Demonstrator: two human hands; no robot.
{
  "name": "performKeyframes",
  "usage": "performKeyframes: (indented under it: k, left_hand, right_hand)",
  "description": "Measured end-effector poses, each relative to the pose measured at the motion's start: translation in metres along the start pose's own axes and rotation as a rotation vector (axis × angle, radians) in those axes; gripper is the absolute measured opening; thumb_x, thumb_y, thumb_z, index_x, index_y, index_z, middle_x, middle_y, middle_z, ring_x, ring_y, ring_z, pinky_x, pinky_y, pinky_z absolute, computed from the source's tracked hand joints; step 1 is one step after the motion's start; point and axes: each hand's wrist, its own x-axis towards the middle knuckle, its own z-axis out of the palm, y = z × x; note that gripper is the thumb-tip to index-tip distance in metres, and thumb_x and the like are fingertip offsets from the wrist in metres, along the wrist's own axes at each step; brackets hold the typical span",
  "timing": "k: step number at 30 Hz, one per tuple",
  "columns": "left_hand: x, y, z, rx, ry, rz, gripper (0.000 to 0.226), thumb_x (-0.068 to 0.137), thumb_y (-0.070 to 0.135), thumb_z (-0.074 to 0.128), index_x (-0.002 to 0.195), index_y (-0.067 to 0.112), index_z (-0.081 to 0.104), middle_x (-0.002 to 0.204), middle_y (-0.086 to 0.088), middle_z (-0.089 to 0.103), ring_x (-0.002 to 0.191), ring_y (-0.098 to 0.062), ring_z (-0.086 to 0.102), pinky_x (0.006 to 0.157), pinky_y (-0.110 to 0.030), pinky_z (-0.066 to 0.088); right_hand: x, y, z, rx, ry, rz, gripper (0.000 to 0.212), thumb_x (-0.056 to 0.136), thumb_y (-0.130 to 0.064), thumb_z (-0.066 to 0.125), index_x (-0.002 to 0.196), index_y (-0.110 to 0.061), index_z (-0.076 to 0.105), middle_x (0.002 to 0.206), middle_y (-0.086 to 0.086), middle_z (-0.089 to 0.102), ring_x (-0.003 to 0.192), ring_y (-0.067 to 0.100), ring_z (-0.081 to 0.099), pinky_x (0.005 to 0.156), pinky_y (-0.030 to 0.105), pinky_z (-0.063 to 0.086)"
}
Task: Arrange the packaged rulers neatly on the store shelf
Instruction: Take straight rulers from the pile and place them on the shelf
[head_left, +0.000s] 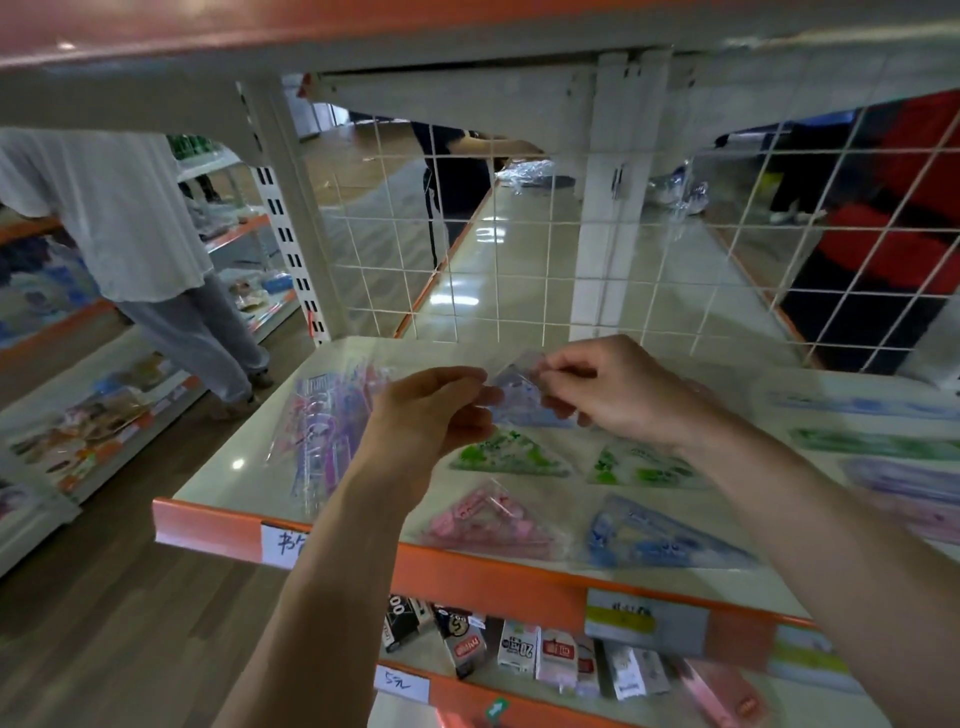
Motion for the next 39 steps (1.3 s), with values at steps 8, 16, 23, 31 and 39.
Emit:
performKeyframes:
  k: [8,16,23,31,39]
  left_hand:
    - [-0.008,-0.004,0.009,-0.009,-0.080,-0.137,0.022,0.092,0.027,0.056,0.094,0.007,0.064,0.094,-0.014,0.069,0.081,-0.026,0.066,0.078,-0.039,0.054]
    - [-0.007,-0.006,0.000,-0.185,-0.186,-0.123,0.025,0.095,-0.001,0.037,0.101,0.005,0.061,0.093,-0.015,0.069,0.071,-0.023,0.066,0.063,-0.031,0.055]
    - [-0.006,-0.002,-0.009,-0.141,-0.208,-0.063,0.021,0.091,-0.005,0.045,0.093,0.005,0.064,0.085,-0.012,0.068,0.062,-0.019,0.063,0.057,-0.025,0.054]
    - [-0.003,0.000,-0.019,-0.165,-0.075,-0.030,0.014,0.088,-0.007,0.052,0.091,0.000,0.064,0.073,-0.011,0.065,0.066,-0.022,0.065,0.067,-0.032,0.059]
    - [-0.008,-0.004,-0.020,0.161,-0.077,-0.077,0.011,0.089,0.002,0.058,0.093,0.003,0.069,0.074,-0.011,0.067,0.063,-0.017,0.062,0.063,-0.028,0.056]
  right_hand:
    - [-0.012,-0.006,0.016,-0.396,0.300,-0.180,0.013,0.090,-0.023,0.062,0.099,-0.018,0.070,0.088,-0.008,0.057,0.076,0.008,0.053,0.063,0.022,0.040]
    - [-0.013,-0.017,0.006,-0.200,0.208,-0.229,0.022,0.095,-0.015,0.053,0.111,-0.017,0.068,0.108,-0.005,0.064,0.096,0.007,0.058,0.079,0.013,0.043]
    - [-0.004,-0.015,-0.002,-0.289,0.149,-0.213,0.031,0.091,-0.014,0.060,0.121,-0.019,0.063,0.106,-0.012,0.057,0.092,0.000,0.052,0.072,-0.003,0.033]
    - [-0.008,-0.016,0.003,-0.234,0.126,-0.161,0.026,0.088,-0.016,0.064,0.113,-0.023,0.065,0.092,-0.014,0.061,0.088,0.003,0.059,0.081,0.021,0.049]
    - [-0.011,-0.039,0.028,-0.726,-0.087,-0.255,0.066,0.084,-0.034,0.068,0.140,-0.025,0.035,0.129,-0.004,0.043,0.117,0.017,0.046,0.092,0.036,0.046]
